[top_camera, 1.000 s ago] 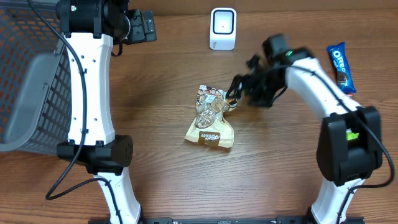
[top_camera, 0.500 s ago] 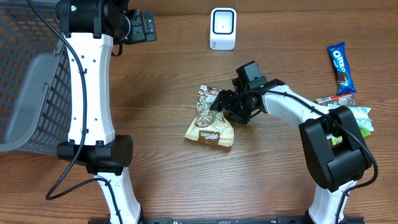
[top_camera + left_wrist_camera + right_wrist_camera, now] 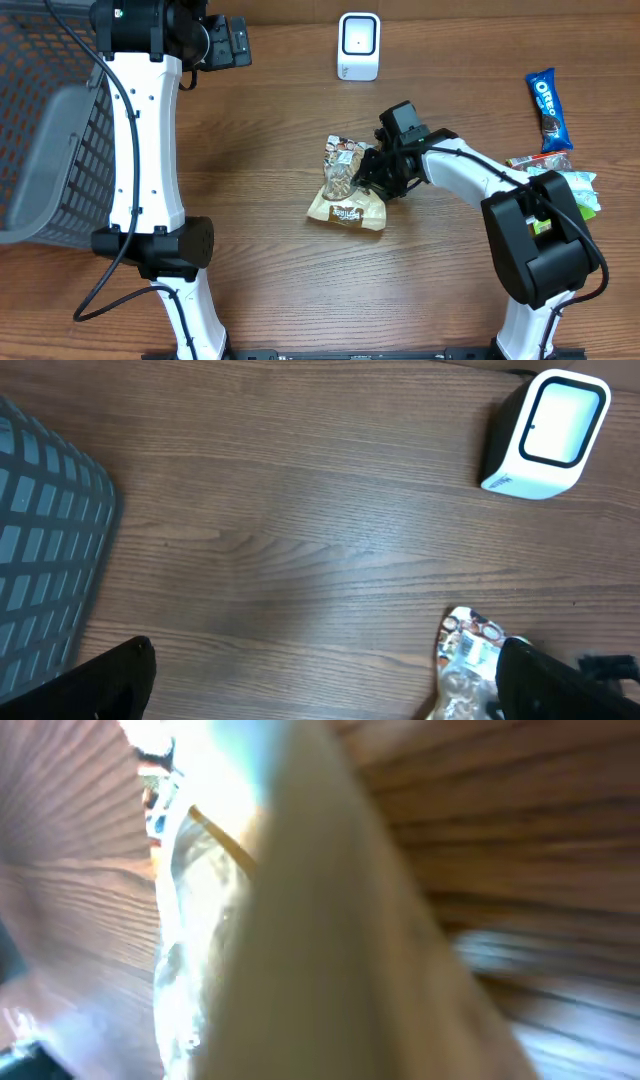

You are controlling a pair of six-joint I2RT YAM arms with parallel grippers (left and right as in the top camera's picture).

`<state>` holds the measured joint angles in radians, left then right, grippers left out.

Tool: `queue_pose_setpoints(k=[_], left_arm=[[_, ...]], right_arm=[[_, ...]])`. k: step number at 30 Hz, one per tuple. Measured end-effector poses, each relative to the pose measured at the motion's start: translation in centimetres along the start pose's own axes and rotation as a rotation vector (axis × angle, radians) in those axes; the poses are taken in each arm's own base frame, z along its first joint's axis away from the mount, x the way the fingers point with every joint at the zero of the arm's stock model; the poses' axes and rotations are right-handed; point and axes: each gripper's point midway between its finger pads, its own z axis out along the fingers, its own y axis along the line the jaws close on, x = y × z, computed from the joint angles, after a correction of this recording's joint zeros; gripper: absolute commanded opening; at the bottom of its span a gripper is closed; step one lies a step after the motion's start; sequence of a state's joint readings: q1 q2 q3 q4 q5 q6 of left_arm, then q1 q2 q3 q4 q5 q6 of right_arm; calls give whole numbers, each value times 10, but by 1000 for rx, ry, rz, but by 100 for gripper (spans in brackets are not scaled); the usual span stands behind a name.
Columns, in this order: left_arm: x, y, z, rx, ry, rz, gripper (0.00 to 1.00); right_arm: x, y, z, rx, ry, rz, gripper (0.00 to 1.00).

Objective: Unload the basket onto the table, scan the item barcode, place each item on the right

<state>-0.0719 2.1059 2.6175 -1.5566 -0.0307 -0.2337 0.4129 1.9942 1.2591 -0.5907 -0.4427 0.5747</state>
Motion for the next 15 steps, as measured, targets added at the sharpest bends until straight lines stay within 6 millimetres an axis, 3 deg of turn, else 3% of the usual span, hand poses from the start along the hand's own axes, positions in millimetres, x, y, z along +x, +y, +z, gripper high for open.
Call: queue_pose_setpoints(k=[3,6,12,15], left_arm=[[0,0,0,0,0,0,100],[0,0,0,0,0,0,100],[0,0,0,0,0,0,100],[0,0,0,0,0,0,100]], right_arm=[[-16,-6,-21,109,-44,-36,4],[-51,-7,-60,260,-170,-113,4],[-122,17,-138,448,-498,-339,4],[-145,21,-163,536,-627,-413,4]])
